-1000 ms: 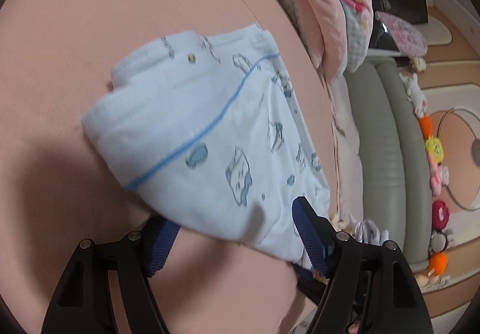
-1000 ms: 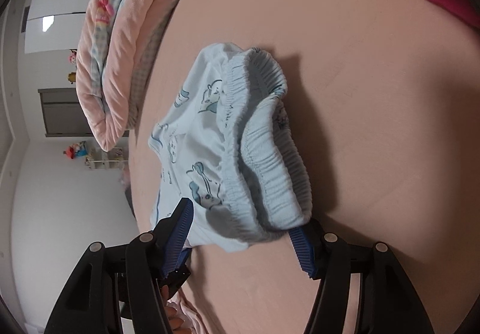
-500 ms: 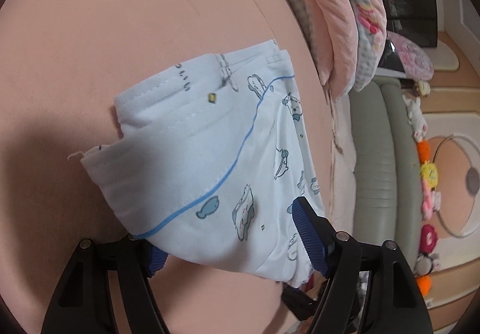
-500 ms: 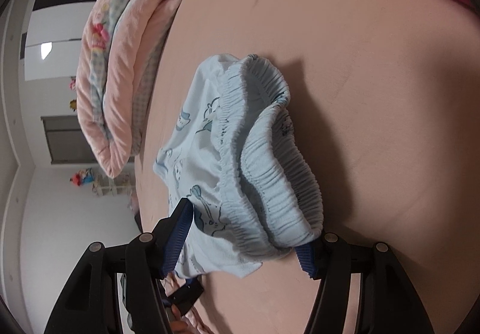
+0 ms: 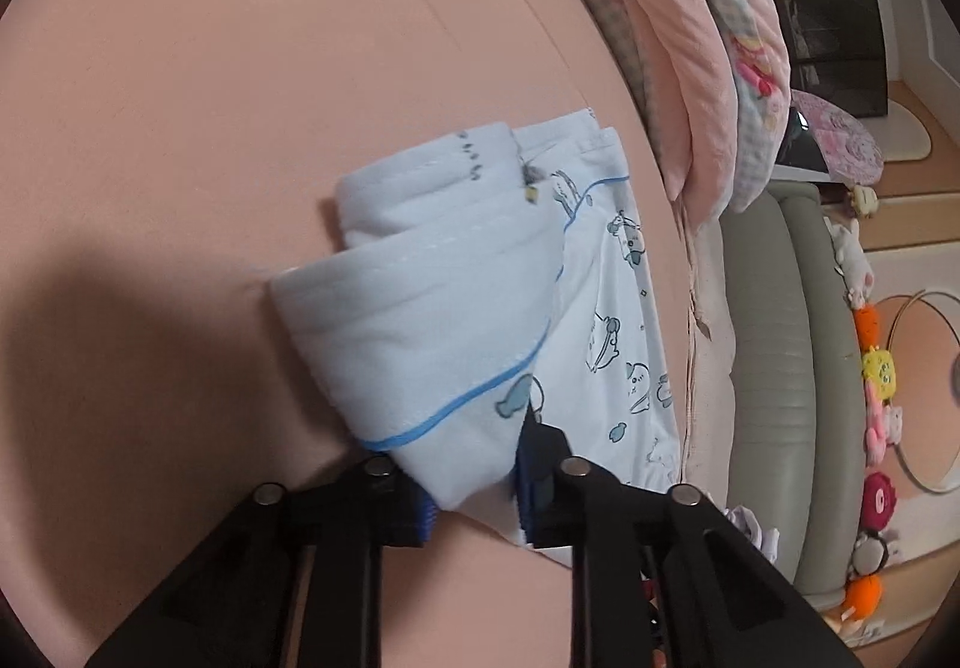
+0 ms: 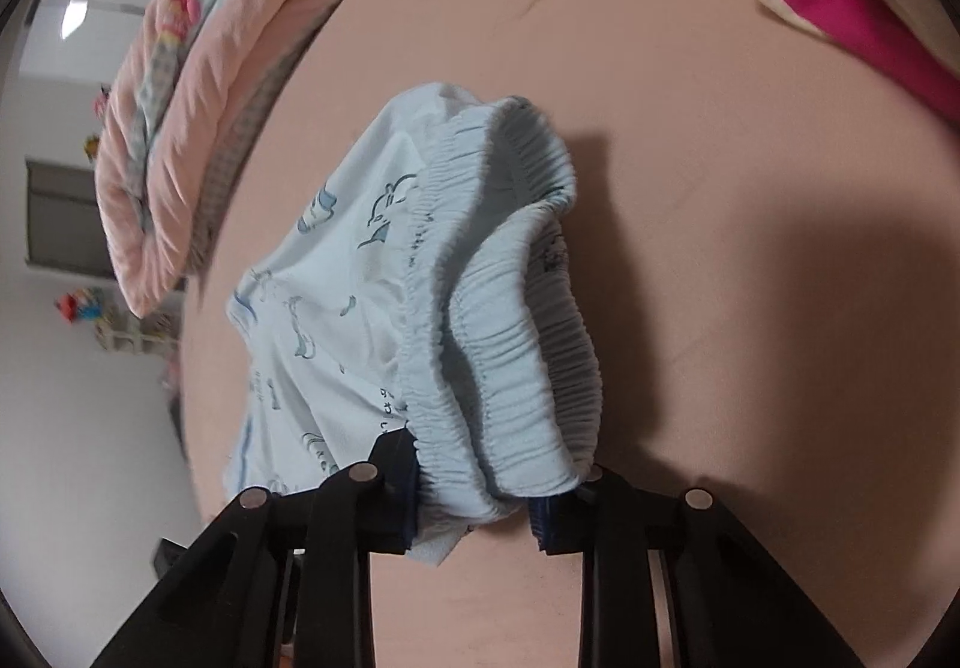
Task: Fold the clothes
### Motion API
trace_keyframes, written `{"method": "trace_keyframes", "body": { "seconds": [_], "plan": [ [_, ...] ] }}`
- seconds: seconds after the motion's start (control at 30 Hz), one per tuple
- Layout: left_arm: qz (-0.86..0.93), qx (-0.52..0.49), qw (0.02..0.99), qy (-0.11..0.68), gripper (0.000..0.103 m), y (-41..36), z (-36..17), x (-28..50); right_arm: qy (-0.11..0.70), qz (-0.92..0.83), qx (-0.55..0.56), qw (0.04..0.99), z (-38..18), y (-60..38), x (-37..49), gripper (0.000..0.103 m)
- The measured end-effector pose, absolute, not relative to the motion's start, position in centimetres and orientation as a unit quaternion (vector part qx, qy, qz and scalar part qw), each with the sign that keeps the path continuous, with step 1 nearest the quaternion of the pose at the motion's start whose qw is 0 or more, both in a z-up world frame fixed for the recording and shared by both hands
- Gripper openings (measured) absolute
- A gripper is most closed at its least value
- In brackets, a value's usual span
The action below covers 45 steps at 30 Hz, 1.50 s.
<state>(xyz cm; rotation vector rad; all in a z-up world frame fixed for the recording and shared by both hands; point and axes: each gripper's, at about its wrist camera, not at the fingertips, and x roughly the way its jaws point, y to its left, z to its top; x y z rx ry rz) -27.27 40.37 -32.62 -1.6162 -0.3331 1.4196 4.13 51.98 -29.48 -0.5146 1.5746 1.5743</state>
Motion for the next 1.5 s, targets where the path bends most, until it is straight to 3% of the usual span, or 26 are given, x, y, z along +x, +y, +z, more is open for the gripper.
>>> {"method": "trace_keyframes", "body": {
  "seconds": [0.27,0.43,1.5],
  "plan": [
    [0.63,-0.612,0.476,-0.039,0.011,40.0,-29.7,-25.0,0.5,0.66,-0.333,0.452,-25.1,52.7,-0.1,0.02],
    [0.638,-0.603,0.478,-0.032,0.011,38.9,-28.6,-23.9,0.456,0.682,-0.36,0.444,-22.6,52.3,-0.1,0.02],
    [0.652,-0.588,0.476,-0.053,0.01,26.3,-25.8,-14.5,0.456,0.7,-0.396,0.381,-21.8,42.1,8.7,0.02]
  ]
}}
